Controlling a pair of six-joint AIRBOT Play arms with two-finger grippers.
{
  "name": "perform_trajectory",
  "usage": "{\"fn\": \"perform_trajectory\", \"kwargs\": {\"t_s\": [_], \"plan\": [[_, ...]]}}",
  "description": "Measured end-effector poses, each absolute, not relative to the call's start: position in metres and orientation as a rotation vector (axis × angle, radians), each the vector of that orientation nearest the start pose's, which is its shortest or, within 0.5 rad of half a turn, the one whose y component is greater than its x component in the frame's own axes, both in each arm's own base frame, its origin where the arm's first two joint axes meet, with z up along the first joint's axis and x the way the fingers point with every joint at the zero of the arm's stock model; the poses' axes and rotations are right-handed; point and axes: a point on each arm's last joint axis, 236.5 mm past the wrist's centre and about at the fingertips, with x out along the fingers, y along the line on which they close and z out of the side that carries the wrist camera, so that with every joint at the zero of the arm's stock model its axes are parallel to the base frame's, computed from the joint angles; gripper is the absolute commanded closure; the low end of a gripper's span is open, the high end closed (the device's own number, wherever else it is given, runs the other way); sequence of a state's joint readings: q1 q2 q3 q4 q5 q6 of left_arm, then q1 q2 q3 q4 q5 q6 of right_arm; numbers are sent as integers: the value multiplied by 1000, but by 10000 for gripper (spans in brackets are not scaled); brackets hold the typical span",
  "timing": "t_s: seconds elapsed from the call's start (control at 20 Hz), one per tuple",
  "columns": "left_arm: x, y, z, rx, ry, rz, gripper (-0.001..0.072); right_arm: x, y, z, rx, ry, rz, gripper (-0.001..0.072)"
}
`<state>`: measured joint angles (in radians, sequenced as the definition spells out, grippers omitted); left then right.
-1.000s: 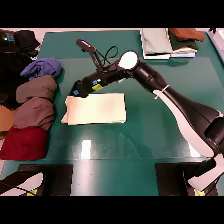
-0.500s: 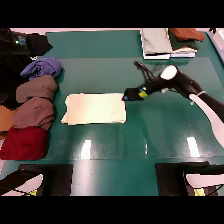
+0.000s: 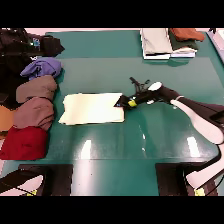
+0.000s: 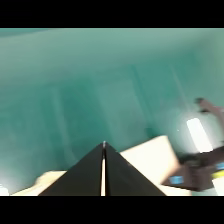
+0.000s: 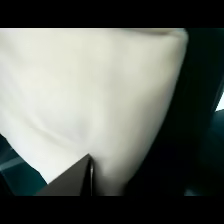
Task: Fold the shirts.
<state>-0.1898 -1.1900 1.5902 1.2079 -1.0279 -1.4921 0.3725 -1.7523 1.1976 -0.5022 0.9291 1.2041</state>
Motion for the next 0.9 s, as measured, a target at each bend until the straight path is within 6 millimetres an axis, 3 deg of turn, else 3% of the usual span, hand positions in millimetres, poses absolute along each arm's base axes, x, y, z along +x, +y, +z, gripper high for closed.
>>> {"fn": "perform_trajectory", "kwargs": {"t_s": [0.05, 0.2, 0.3, 0.4, 0.5, 0.65, 0.8, 0.9], "plan": [[433, -159, 254, -149, 639, -456, 687, 377, 338, -77, 586, 1369, 759, 695], [429, -175, 251, -142, 648, -493, 686, 394, 366, -62, 532, 1285, 807, 696], [424, -191, 251, -119, 644, -526, 686, 410, 363, -44, 491, 1222, 811, 695], [417, -208, 250, -96, 644, -560, 686, 427, 338, -22, 468, 1166, 773, 696], [411, -222, 251, -80, 640, -591, 686, 441, 293, -4, 454, 1120, 698, 695], [405, -233, 251, -70, 640, -616, 686, 456, 192, 21, 457, 1039, 523, 696], [404, -238, 253, -70, 632, -626, 686, 456, 68, 42, 487, 954, 295, 696], [405, -240, 256, -77, 619, -625, 686, 442, -14, 51, 522, 904, 130, 695]]}}
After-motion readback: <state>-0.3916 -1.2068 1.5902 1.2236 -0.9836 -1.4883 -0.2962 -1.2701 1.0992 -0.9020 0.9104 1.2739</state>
